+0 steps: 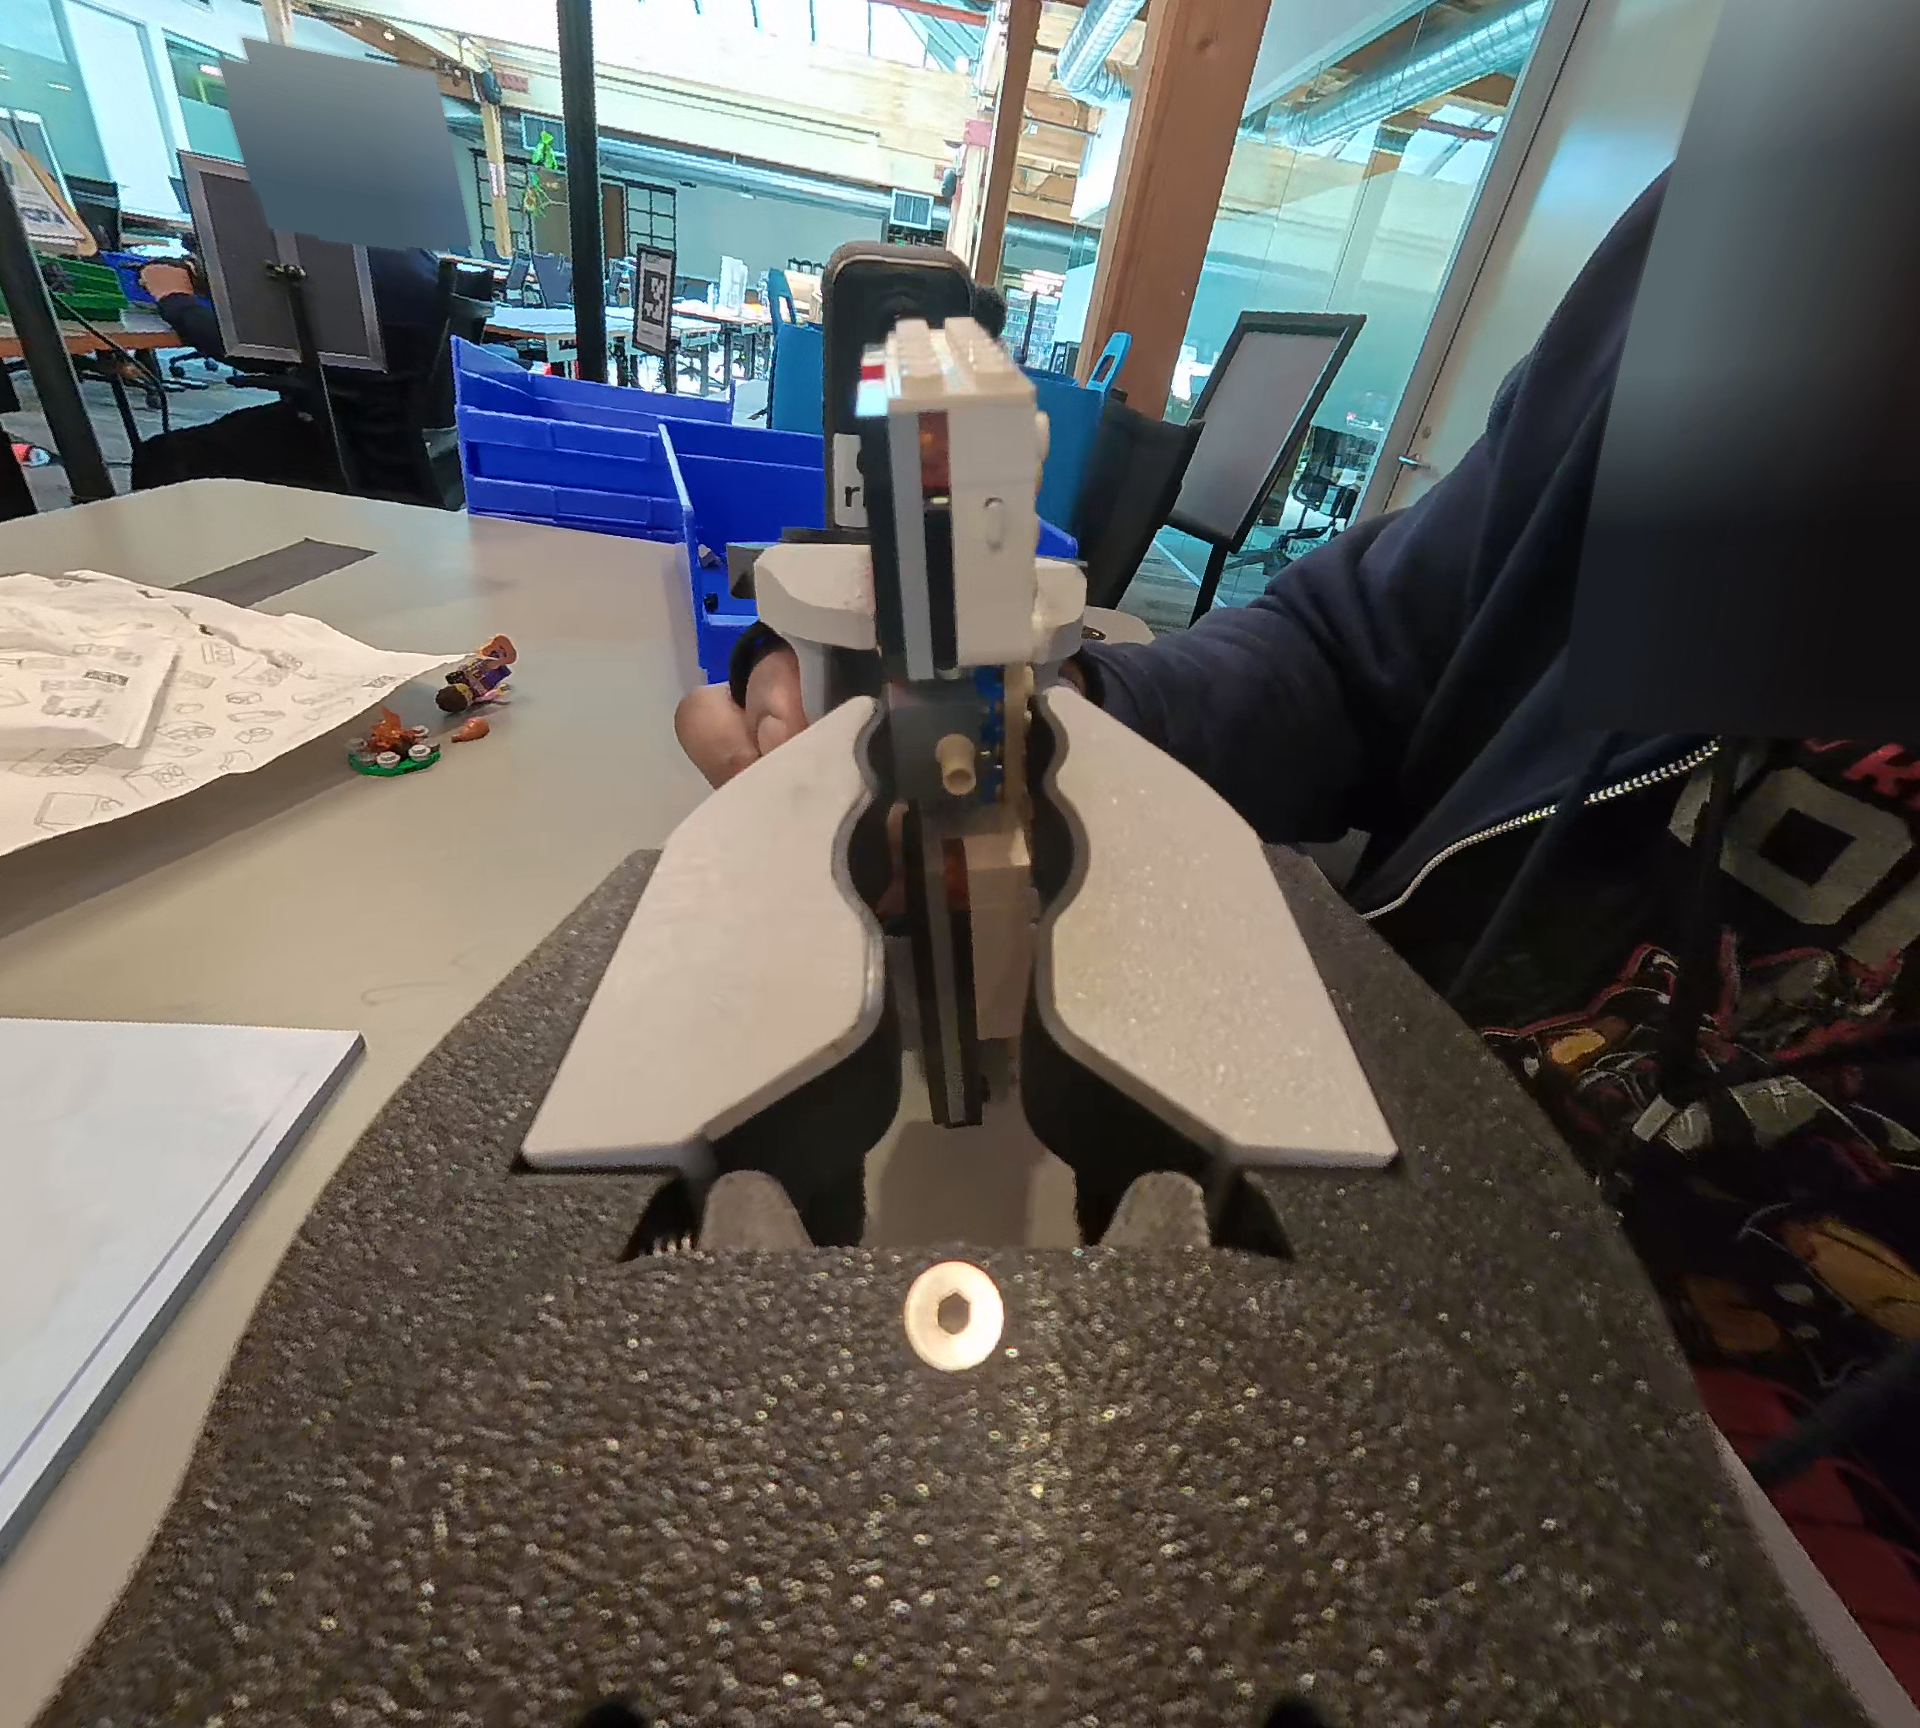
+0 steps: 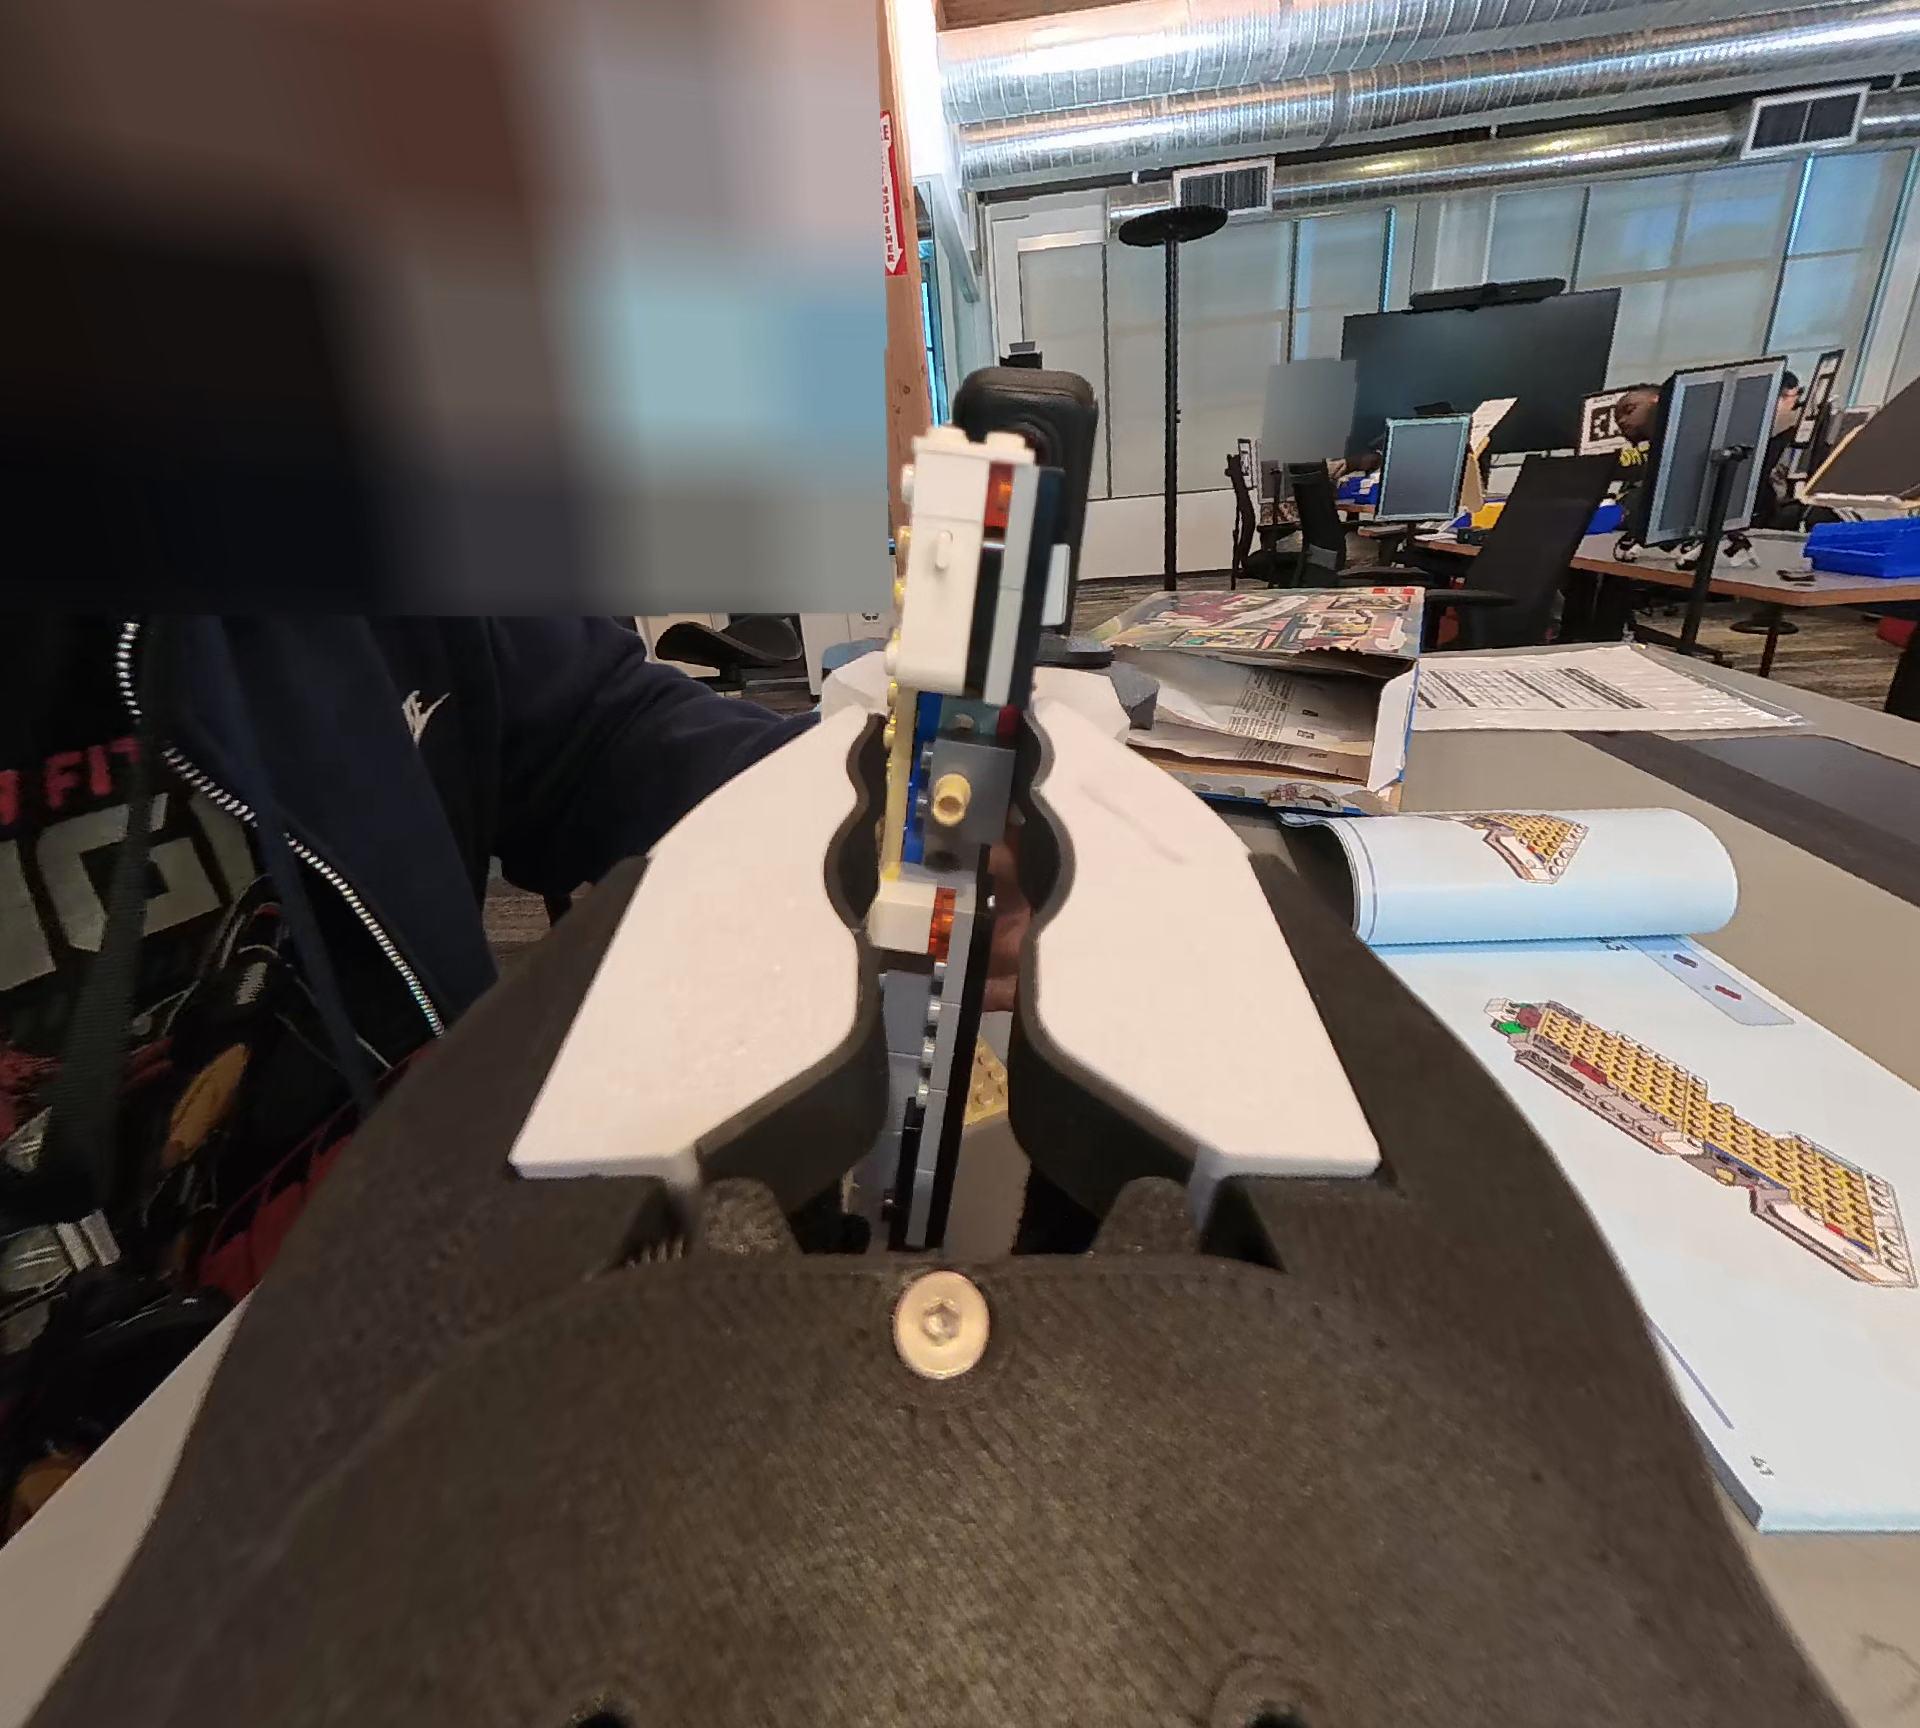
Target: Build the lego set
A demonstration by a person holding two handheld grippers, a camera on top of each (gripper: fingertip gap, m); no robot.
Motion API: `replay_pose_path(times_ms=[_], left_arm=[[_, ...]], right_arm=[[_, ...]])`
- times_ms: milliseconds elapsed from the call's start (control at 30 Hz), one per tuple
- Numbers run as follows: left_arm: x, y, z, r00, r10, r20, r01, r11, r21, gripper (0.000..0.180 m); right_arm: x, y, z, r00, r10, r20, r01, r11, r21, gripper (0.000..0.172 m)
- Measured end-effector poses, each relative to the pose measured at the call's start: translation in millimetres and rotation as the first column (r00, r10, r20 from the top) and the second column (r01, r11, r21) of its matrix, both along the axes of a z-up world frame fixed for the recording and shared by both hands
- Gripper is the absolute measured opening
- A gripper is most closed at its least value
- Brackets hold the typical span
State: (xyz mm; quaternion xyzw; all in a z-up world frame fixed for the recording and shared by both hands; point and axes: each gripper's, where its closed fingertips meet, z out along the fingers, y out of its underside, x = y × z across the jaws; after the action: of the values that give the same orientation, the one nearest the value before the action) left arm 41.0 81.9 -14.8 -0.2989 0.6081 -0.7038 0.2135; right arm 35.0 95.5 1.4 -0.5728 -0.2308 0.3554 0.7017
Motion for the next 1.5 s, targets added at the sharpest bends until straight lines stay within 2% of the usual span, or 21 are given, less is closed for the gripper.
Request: replay_pose_path(times_ms=[433,800,967,1133,1333,1500], left_arm=[[2,3,-4,1.000,0.006,-0.014,-0.006,1.000,0.013,0.023],[3,4,-7,0.999,0.032,-0.007,-0.032,0.997,0.064,0.023],[6,5,-7,0.999,0.028,-0.042,-0.027,1.000,0.012,0.024],[11,8,-13,0.995,0.075,-0.062,-0.072,0.996,0.044,0.029],[11,9,-10,0.996,0.069,-0.053,-0.070,0.997,-0.016,0.024],[12,16,-7,0.996,0.084,-0.043,-0.086,0.995,-0.045,0.023]], right_arm=[[6,5,-1,0.998,-0.054,0.019,0.054,0.998,-0.035,0.031],[3,5,-3,1.000,-0.023,0.005,0.024,0.999,-0.047,0.024],[6,7,-3,0.999,-0.035,-0.025,0.034,0.998,-0.054,0.024],[15,9,-1,0.996,-0.061,-0.067,0.057,0.997,-0.060,0.023],[15,10,0,0.994,-0.053,-0.096,0.046,0.996,-0.074,0.024],[20,17,-5,0.991,-0.124,-0.044,0.118,0.987,-0.113,0.030]])
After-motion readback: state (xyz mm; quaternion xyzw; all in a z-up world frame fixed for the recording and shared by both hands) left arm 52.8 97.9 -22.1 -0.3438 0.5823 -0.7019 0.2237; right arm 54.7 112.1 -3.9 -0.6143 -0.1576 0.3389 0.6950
